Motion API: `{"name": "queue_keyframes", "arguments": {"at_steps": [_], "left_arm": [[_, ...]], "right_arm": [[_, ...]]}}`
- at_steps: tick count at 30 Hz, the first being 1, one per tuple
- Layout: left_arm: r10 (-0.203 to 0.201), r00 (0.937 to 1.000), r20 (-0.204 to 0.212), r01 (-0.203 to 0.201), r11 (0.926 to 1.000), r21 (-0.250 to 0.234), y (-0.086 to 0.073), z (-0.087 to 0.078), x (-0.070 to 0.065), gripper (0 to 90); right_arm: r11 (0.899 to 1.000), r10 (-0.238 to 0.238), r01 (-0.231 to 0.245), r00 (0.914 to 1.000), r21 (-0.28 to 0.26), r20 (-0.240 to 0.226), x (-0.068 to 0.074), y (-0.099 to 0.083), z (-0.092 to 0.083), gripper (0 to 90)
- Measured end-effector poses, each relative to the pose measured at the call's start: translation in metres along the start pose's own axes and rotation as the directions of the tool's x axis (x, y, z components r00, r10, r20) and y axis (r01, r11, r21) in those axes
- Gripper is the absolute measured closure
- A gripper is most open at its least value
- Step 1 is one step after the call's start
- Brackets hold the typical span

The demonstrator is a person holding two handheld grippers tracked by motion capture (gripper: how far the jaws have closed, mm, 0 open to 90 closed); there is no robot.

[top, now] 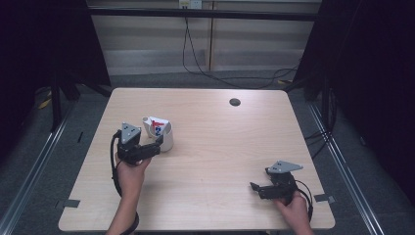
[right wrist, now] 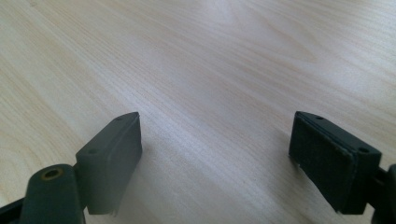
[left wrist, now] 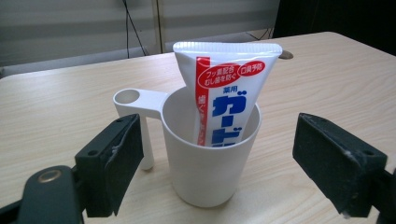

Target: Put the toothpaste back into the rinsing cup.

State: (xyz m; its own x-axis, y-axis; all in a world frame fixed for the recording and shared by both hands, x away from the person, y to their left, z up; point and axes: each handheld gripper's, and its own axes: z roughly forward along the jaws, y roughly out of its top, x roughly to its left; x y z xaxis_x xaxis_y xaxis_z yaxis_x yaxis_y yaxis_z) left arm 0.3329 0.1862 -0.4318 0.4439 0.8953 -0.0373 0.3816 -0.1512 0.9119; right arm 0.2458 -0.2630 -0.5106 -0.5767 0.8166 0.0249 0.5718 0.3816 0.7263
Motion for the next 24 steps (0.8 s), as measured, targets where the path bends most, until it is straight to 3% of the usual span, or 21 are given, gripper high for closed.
{"name": "queue_keyframes", "arguments": {"at_steps": [24], "left_arm": [[0.009,0.9998,0.016,-0.009,0.9998,0.016,-0.016,-0.011,0.004,16.1]], "right_arm": [[1.000,0.003,-0.003,1.0000,0.002,0.001,0.000,0.000,0.000,16.6]]}}
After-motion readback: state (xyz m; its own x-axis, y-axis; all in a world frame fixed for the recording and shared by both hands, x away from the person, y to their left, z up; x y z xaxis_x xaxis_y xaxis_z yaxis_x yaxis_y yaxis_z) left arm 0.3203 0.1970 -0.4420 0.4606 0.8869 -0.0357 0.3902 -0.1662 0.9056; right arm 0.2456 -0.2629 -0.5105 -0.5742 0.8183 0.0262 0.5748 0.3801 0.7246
